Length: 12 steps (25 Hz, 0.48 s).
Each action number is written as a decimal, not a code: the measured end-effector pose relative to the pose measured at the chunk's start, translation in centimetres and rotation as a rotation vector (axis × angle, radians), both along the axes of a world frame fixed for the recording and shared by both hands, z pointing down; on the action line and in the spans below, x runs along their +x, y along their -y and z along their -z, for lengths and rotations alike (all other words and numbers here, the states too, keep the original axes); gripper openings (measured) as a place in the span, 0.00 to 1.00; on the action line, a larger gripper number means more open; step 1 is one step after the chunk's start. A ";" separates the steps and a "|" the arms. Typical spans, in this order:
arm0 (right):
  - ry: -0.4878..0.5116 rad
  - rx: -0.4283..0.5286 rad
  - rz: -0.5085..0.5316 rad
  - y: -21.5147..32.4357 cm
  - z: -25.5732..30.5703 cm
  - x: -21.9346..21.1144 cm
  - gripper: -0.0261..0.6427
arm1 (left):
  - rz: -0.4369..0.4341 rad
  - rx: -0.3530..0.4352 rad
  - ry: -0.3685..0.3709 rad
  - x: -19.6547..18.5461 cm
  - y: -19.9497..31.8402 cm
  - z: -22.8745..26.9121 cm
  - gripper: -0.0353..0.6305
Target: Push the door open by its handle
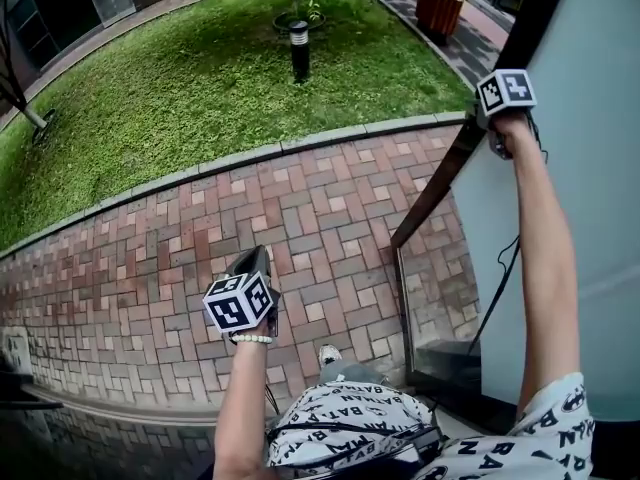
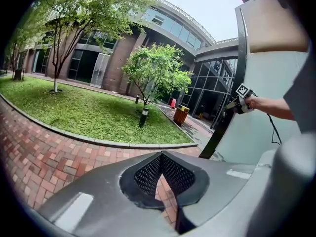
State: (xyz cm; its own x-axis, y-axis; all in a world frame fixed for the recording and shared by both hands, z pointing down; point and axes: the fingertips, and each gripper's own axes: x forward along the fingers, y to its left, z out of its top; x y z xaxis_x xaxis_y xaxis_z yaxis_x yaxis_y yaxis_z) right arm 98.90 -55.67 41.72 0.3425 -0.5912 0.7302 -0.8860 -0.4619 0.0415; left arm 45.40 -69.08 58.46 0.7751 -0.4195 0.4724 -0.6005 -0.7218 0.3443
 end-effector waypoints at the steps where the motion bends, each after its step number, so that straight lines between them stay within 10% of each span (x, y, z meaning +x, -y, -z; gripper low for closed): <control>1: 0.001 0.002 -0.003 -0.2 0.0 0.2 0.06 | -0.001 -0.002 0.001 0.1 -0.1 -0.1 0.03; 12: -0.013 -0.039 -0.007 0.2 -0.2 -0.2 0.06 | 0.002 -0.003 -0.012 0.4 -0.3 0.2 0.03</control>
State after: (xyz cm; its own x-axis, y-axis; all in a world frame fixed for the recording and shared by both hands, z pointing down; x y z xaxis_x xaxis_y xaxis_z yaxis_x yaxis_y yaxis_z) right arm 98.71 -55.87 41.94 0.3563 -0.5603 0.7477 -0.8820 -0.4658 0.0713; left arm 45.76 -68.78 58.29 0.7802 -0.4193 0.4642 -0.5974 -0.7195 0.3542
